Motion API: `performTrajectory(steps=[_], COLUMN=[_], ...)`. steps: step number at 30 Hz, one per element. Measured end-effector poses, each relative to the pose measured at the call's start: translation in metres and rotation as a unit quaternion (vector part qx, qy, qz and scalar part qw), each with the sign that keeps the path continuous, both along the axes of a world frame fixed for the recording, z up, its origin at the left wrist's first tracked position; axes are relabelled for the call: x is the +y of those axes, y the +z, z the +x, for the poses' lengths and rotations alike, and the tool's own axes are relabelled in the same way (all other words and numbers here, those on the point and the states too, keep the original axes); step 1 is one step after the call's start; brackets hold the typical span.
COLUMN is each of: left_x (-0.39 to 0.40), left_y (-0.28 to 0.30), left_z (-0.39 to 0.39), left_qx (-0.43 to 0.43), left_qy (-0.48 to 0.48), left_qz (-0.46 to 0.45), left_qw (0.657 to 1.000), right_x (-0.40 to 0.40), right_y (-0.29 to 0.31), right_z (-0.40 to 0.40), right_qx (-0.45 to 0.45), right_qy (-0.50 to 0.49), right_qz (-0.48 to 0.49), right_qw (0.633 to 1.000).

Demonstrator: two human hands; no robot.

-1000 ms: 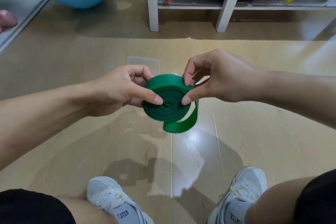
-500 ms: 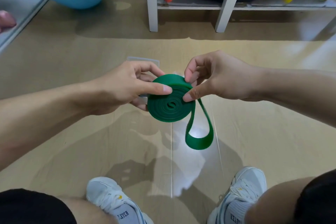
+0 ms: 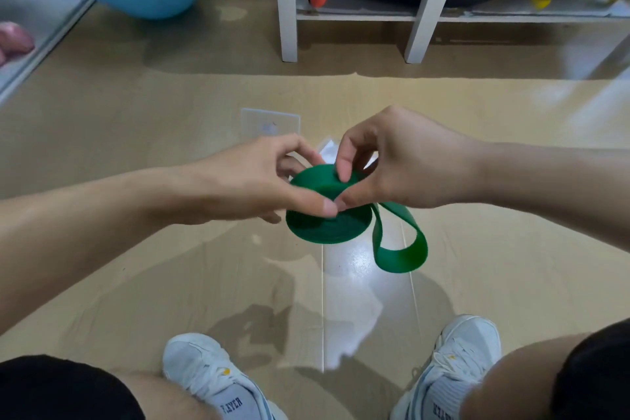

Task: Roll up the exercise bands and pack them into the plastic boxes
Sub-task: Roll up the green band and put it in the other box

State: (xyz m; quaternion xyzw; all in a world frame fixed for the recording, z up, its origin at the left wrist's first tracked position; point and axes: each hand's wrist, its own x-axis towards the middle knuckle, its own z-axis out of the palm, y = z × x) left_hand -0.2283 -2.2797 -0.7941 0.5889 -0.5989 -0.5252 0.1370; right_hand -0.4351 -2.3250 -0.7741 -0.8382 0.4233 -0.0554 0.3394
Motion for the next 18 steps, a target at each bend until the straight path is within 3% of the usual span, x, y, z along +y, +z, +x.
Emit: performTrajectory(steps=[2,5,11,18], left_x=[0.004,0.005,0.003,-0.006], left_y=[0.002,-0.002,-0.003,-0.001], left_z=[-0.011,-0.020,-0.012,0.013], left_qx=[-0.095,-0.118,-0.059,0.060], left_qy=[-0.032,-0.026,-0.006,0.093], left_qz=[-0.061,-0.086,-0.061,-0.022], left_qw=[0.993,0.989,0.996,0.994], right_x=[0.007,0.010,0.002,-0.023], right_y=[0.000,-0.002,-0.004,0.000], right_z=[0.004,0.005,-0.001,-0.021], right_qx=[0.041,0.066,0.029,-0.053], right_qy=[0.032,0.068,0.068,0.013], right_qz=[-0.039,-0.061,0.000,0.071], right_qw=[0.998,0.994,0.997,0.996])
